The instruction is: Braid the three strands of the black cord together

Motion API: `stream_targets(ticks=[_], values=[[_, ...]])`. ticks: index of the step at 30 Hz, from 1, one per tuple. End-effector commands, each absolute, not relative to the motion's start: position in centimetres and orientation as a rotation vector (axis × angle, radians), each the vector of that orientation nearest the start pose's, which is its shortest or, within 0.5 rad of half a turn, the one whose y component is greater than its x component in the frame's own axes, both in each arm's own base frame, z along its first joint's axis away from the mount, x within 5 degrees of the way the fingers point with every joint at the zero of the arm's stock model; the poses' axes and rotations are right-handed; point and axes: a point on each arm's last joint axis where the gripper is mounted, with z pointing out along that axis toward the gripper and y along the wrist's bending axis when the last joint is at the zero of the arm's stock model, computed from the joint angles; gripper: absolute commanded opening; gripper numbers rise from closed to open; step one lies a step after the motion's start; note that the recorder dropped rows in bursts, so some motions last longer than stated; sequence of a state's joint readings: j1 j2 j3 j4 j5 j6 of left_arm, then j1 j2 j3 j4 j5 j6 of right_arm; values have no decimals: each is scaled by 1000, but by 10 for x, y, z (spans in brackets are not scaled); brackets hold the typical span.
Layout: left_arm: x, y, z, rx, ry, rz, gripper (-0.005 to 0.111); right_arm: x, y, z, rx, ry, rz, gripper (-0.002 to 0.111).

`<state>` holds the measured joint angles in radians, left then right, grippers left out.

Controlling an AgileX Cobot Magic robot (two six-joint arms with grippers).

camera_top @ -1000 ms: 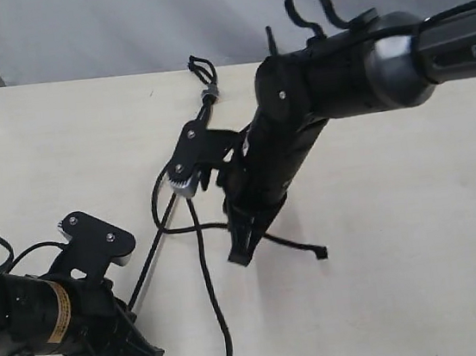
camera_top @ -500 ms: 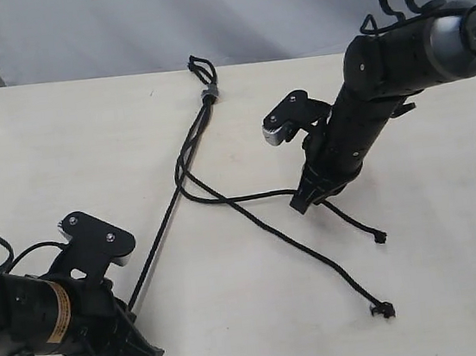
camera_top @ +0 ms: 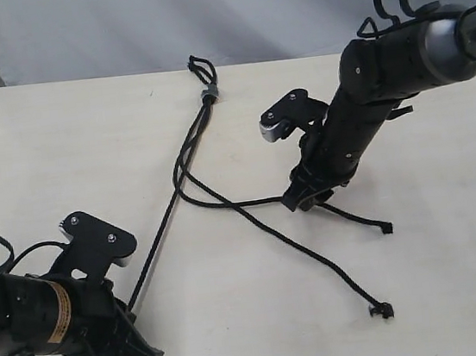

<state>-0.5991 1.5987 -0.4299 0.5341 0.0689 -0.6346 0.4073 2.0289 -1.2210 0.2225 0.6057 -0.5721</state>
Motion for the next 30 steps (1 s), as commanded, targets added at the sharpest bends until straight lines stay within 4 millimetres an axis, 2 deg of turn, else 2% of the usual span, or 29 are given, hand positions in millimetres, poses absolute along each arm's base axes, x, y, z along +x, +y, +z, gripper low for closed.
stream_targets(ticks=[1,4,5,7,8,9,10,11,12,14,17,19,20,22,25,28,30], values=[[173,-112,100,669,2754,-36,14,343,168,148,-1133,2610,203,63],[173,-112,100,669,2754,-36,36,339,167,180,-1090,2544,222,68],[173,-112,100,669,2754,-36,49,332,165,201,-1052,2527,235,68],[174,-112,101,668,2751,-38,60,317,162,227,-1000,2575,305,68],[175,-112,101,667,2751,-32,63,310,162,232,-1002,2606,349,68],[178,-112,106,659,2750,-11,66,297,164,235,-1002,2691,465,68],[178,-112,109,652,2744,-7,66,292,165,231,-1006,2725,526,68],[179,-111,117,638,2734,16,66,284,164,217,-1009,2754,575,68],[179,-110,120,625,2729,17,66,282,163,206,-1006,2756,563,68],[180,-111,141,597,2637,-42,66,277,153,168,-918,2750,450,68],[180,-115,163,575,2503,-155,66,267,149,142,-931,2786,398,68],[181,-118,173,569,2427,-223,66,259,160,127,-1023,2792,371,68],[181,-120,175,571,2404,-244,66,257,168,118,-1123,2757,307,68],[181,-118,174,592,2411,-217,66,259,173,109,-1154,2722,250,67],[180,-116,173,603,2434,-179,66,258,174,105,-1162,2735,249,52],[179,-115,172,616,2437,-165,66,248,180,104,-1202,2780,281,26],[179,-115,172,616,2437,-165,66,236,190,105,-1248,2806,322,9]])
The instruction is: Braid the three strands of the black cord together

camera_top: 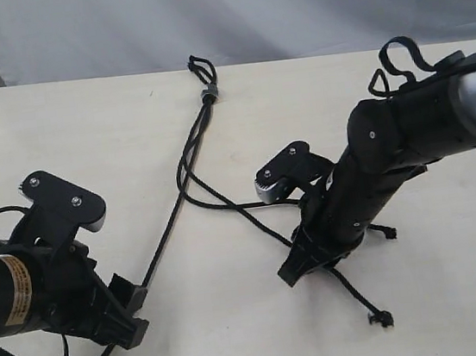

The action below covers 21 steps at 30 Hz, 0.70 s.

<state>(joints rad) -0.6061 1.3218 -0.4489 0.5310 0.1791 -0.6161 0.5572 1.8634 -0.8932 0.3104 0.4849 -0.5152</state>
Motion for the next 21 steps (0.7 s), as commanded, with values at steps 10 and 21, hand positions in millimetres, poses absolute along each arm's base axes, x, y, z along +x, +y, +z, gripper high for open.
stream_targets(ticks=[10,21], values=[[179,-115,172,622,2436,-163,66,171,265,114,-1640,2597,393,0],[179,-115,172,624,2435,-162,66,177,281,124,-1558,2560,421,4]])
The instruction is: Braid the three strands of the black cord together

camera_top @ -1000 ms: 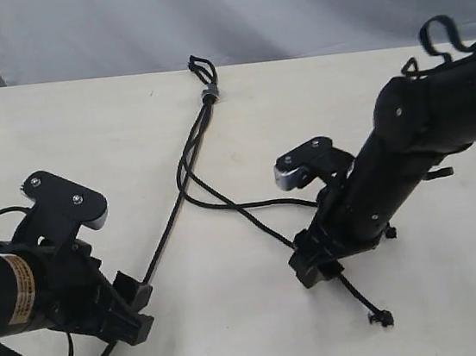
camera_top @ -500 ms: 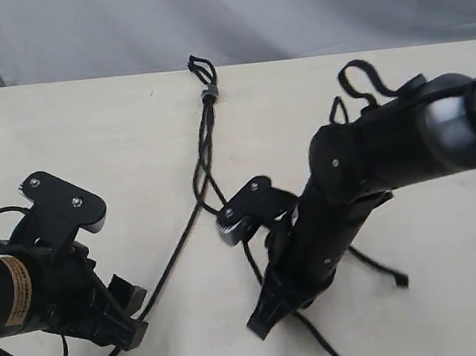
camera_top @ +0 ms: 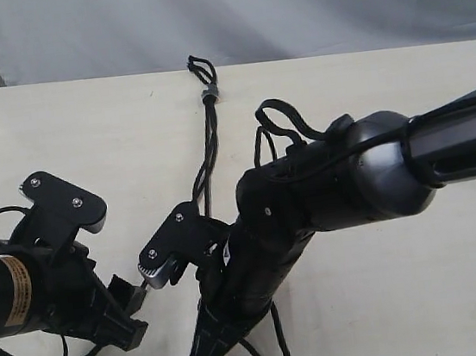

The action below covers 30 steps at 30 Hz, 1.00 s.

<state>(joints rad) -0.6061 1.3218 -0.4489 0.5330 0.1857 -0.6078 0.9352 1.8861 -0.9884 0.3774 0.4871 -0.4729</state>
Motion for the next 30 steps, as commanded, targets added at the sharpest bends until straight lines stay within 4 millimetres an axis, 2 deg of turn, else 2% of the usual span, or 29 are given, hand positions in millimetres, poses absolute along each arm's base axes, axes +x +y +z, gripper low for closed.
stream_targets(ticks=[1,4,7,10,13,15,18,21,27,30], values=[[179,-115,172,624,2435,-162,66,177,282,124,-1541,2567,422,10],[179,-115,172,624,2436,-160,66,178,283,127,-1530,2569,428,35],[179,-114,172,623,2446,-148,66,183,285,139,-1539,2540,432,58],[178,-109,170,615,2484,-100,66,193,277,158,-1529,2474,401,70],[181,-102,169,565,2507,-75,66,210,262,175,-1435,2454,392,71],[184,-97,169,527,2513,-66,66,222,252,180,-1371,2470,387,71],[187,-91,169,483,2520,-54,66,232,242,177,-1320,2501,372,71],[188,-88,169,468,2521,-51,66,233,237,172,-1359,2512,334,71],[189,-89,170,478,2513,-57,66,235,234,167,-1406,2474,270,71],[189,-89,170,478,2511,-58,66,237,236,159,-1411,2494,265,71]])
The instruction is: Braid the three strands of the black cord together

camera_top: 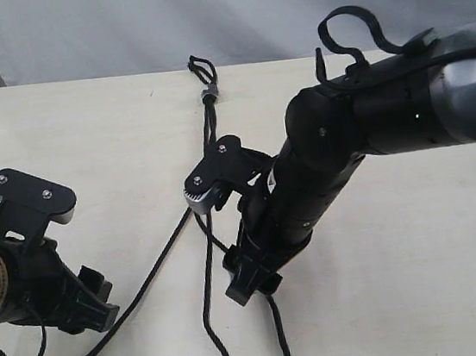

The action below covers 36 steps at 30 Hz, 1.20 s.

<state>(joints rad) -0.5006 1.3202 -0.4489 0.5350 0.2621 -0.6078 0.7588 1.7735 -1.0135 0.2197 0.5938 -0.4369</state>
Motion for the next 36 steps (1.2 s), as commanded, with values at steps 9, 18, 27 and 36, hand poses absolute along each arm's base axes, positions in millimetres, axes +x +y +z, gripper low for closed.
stream_targets(ticks=[9,18,27,36], values=[[189,-89,170,478,2511,-58,66,240,238,146,-1410,2502,253,71],[189,-89,170,479,2510,-60,66,245,239,136,-1446,2465,203,71],[189,-90,170,480,2502,-69,66,248,237,119,-1537,2447,133,62],[189,-91,170,480,2499,-73,66,266,235,123,-1673,2168,-32,-1]])
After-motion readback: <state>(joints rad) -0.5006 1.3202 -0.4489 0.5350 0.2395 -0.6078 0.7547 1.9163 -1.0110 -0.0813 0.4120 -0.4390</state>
